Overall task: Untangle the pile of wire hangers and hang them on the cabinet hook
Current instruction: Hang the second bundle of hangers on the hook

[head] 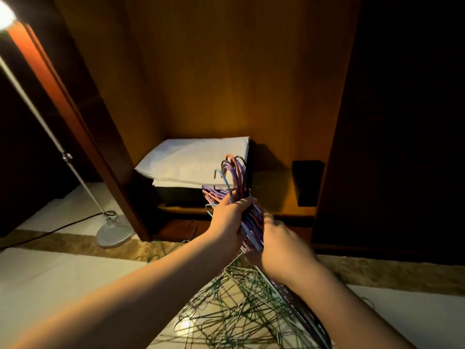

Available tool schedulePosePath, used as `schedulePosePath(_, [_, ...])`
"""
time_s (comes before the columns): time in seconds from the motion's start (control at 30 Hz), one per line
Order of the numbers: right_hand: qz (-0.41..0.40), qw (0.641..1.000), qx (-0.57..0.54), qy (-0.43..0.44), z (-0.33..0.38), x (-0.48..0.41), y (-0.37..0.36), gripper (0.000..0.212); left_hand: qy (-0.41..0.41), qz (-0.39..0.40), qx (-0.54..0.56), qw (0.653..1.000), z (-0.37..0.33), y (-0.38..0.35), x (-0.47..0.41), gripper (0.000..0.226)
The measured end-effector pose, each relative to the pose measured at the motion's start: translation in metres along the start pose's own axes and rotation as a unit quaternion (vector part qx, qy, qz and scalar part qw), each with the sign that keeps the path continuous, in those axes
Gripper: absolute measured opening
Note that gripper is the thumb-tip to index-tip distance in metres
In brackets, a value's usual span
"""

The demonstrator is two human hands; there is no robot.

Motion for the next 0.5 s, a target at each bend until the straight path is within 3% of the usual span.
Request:
schedulePosePath(0.1, [-0.075,0.994,0.074,-0.031,0.011,-0.019,0.017,0.055,0.009,0.023,0.032,0.999,-0.009,-0.005,-0.018,0.015])
schedulePosePath(0.2, [-0.132,0.987,0.075,-0.052,0.036,-0.032,0.038,0.028,0.0,0.031,0.013,0.999,-0.036,-0.008,-0.026,0.012])
schedulePosePath(0.4, [-0.164,0.984,0.053,-0.044,0.124,-0.035,0.121,0.031,0.025,0.159,-0.004,0.987,-0.167,-0.019,0.0,0.022])
schedulePosePath(0.5, [-0.166,0.983,0.066,-0.04,0.186,-0.029,0.189,0.027,0.038,0.211,-0.032,0.976,-0.256,-0.011,0.018,0.04])
Point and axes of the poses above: each hand's wrist, its own x-axis away from the middle knuckle, its own y-axis out of the back of the hand, z = x × y, the point moved 10 cm from there along -x, towards the middle knuckle, and after that the axes turned 14 degrees about -x, right-handed, at the moved point
